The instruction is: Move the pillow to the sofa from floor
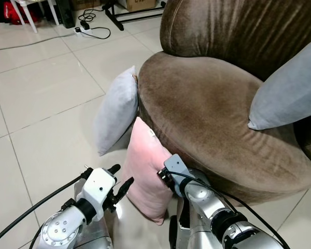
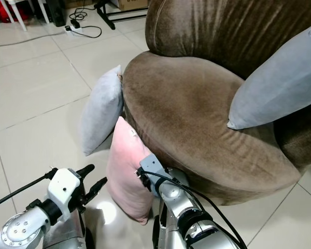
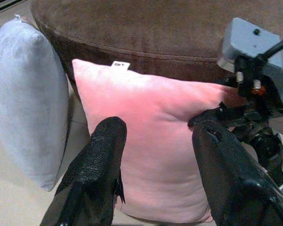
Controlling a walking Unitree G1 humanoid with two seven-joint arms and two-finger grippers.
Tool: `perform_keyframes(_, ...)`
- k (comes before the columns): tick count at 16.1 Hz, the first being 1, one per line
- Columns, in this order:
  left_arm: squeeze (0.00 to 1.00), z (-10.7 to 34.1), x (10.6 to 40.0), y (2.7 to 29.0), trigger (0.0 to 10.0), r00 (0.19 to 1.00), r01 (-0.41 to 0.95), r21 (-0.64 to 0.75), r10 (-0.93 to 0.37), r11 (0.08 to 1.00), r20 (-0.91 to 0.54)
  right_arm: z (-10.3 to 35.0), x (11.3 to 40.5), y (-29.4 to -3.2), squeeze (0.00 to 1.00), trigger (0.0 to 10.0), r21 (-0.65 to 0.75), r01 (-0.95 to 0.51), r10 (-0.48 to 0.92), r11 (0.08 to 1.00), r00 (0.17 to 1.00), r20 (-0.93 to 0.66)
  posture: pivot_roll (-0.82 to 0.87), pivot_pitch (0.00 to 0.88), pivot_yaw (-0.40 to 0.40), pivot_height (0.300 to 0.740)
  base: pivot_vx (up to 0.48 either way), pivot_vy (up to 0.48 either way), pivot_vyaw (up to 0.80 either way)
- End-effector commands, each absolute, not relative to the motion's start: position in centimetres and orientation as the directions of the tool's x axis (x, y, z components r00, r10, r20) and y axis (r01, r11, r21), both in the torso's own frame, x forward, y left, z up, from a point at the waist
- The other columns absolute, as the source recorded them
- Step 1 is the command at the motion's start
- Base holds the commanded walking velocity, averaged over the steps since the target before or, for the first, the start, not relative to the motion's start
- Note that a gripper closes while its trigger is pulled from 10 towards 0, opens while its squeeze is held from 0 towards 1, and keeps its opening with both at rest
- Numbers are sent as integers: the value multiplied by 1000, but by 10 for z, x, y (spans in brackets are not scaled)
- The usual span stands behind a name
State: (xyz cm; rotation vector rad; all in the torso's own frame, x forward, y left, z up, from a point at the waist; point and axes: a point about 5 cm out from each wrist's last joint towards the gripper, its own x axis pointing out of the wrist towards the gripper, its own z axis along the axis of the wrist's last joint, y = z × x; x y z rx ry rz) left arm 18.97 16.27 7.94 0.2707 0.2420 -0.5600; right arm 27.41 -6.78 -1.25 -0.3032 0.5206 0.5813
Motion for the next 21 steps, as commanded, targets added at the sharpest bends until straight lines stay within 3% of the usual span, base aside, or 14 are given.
perform_keyframes(1, 0, 76, 189, 164, 10000, 827, 533, 185, -462, 826, -321, -17, 272, -73, 0, 0, -119, -599, 441, 792, 696, -567, 65, 76, -97, 462, 0, 0, 0)
perform_keyframes(6, 0, 73, 191, 168, 10000, 855, 481, 190, -411, 856, -316, -15, 274, -74, 0, 0, -108, -605, 452, 789, 690, -566, 74, 37, -110, 462, 0, 0, 0)
perform_keyframes(16, 0, 75, 198, 175, 10000, 907, 386, 220, -324, 896, -269, -6, 266, -48, 0, 0, 41, -711, 651, 702, 617, -442, 94, 0, -102, 462, 0, 0, 0)
perform_keyframes(19, 0, 76, 206, 176, 10000, 921, 361, 234, -306, 903, -240, 27, 291, -52, 0, 0, 103, -657, 658, 747, 710, -251, 109, 0, -108, 462, 0, 0, 0)
perform_keyframes(20, 0, 79, 210, 178, 10000, 935, 334, 247, -285, 910, -212, 61, 310, -60, 0, 0, 183, -612, 632, 770, 770, -85, 115, 0, -109, 462, 0, 0, 0)
perform_keyframes(21, 0, 81, 212, 179, 10000, 940, 321, 251, -275, 913, -200, 75, 316, -65, 0, 0, 209, -601, 618, 771, 786, -17, 116, 0, -109, 462, 0, 0, 0)
